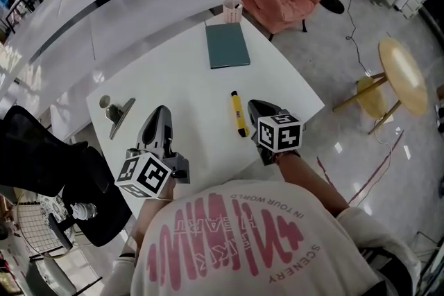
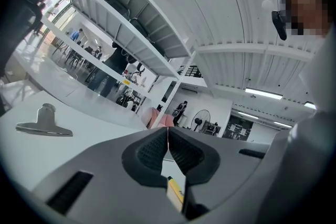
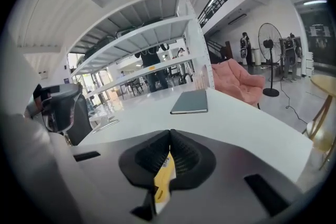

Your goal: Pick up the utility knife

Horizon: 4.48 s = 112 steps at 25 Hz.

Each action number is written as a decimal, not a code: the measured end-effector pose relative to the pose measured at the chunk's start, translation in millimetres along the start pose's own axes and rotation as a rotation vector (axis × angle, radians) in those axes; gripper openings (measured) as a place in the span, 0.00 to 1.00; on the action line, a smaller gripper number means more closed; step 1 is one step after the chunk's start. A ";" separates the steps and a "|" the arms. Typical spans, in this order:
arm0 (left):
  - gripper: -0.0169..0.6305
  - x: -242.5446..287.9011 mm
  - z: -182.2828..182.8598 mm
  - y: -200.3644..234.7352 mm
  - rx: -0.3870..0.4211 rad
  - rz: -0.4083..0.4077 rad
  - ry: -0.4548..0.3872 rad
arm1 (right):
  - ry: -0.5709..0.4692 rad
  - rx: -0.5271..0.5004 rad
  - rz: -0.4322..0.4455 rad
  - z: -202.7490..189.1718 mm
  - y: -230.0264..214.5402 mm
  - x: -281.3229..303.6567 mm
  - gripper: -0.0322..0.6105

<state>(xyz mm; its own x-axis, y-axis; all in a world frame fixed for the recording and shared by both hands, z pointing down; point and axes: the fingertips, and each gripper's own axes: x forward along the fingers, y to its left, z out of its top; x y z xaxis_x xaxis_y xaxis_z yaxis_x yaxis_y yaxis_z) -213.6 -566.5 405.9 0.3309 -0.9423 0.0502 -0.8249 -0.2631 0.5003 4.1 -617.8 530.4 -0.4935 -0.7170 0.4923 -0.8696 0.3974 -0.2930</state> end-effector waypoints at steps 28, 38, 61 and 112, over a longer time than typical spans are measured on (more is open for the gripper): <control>0.06 -10.0 -6.4 33.2 -0.047 0.057 -0.010 | 0.401 -0.087 -0.155 -67.4 0.2 59.1 0.38; 0.06 -6.3 -8.6 33.4 -0.054 0.063 -0.012 | 0.418 -0.173 -0.166 -67.5 -4.1 60.7 0.31; 0.06 0.3 -9.3 33.6 -0.070 0.033 -0.005 | 0.459 -0.032 -0.168 -71.3 -9.1 42.4 0.26; 0.06 -25.6 -1.6 -125.7 0.017 -0.039 -0.132 | -0.451 0.146 0.065 134.0 -13.1 -164.4 0.26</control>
<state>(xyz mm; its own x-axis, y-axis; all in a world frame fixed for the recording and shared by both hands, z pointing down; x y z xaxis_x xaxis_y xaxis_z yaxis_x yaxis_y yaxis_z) -117.6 -509.0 343.2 0.3004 -0.9501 -0.0836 -0.8208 -0.3022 0.4848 98.5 -581.9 343.5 -0.4630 -0.8833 0.0738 -0.8101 0.3879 -0.4396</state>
